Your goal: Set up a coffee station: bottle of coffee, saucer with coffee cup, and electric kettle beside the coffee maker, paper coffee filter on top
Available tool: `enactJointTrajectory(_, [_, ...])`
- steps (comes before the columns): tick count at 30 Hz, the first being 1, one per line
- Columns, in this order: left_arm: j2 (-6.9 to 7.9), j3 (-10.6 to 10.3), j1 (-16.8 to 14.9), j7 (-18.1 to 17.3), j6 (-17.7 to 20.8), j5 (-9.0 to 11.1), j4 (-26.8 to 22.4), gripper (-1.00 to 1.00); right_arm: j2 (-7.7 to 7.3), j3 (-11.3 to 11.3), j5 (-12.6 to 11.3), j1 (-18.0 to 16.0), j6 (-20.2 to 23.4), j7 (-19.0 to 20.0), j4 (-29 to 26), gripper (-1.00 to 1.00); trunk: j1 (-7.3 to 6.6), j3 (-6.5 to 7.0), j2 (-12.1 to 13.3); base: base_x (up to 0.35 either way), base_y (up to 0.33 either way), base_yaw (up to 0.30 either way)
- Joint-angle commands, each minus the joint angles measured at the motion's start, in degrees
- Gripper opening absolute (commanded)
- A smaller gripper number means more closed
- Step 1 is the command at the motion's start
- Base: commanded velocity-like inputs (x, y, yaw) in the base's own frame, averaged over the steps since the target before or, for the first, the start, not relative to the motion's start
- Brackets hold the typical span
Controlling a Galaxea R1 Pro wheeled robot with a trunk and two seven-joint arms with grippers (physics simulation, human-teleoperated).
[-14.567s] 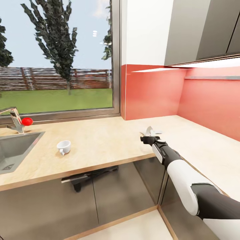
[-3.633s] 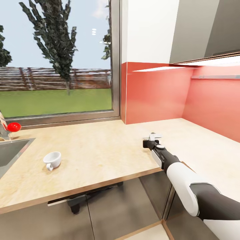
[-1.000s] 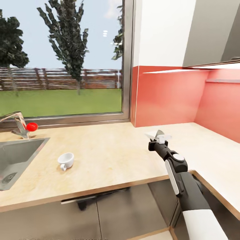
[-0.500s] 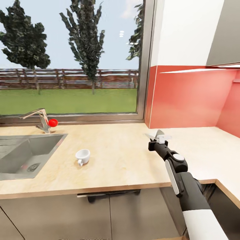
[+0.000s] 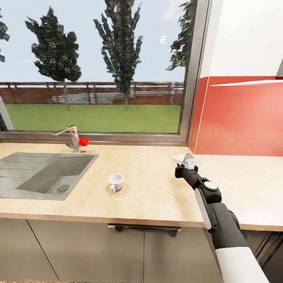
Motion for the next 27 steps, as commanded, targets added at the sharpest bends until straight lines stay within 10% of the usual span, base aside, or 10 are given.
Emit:
enactJointTrajectory(1, [-0.05, 0.30, 0.03, -0.04, -0.05, 0.02, -0.09, 1.00, 0.02, -0.05, -0.22, -0.04, 0.32, 0.18, -0.06, -1.00, 0.00, -0.05, -0.03, 0.000, 0.000, 0.272])
enactJointTrajectory(27, [-0.05, 0.30, 0.02, -0.04, -0.05, 0.04, -0.10, 1.00, 0.02, 0.04, -0.23, -0.04, 0.33, 0.18, -0.20, -1.00, 0.00, -0.05, -0.03, 0.000, 0.000, 0.272])
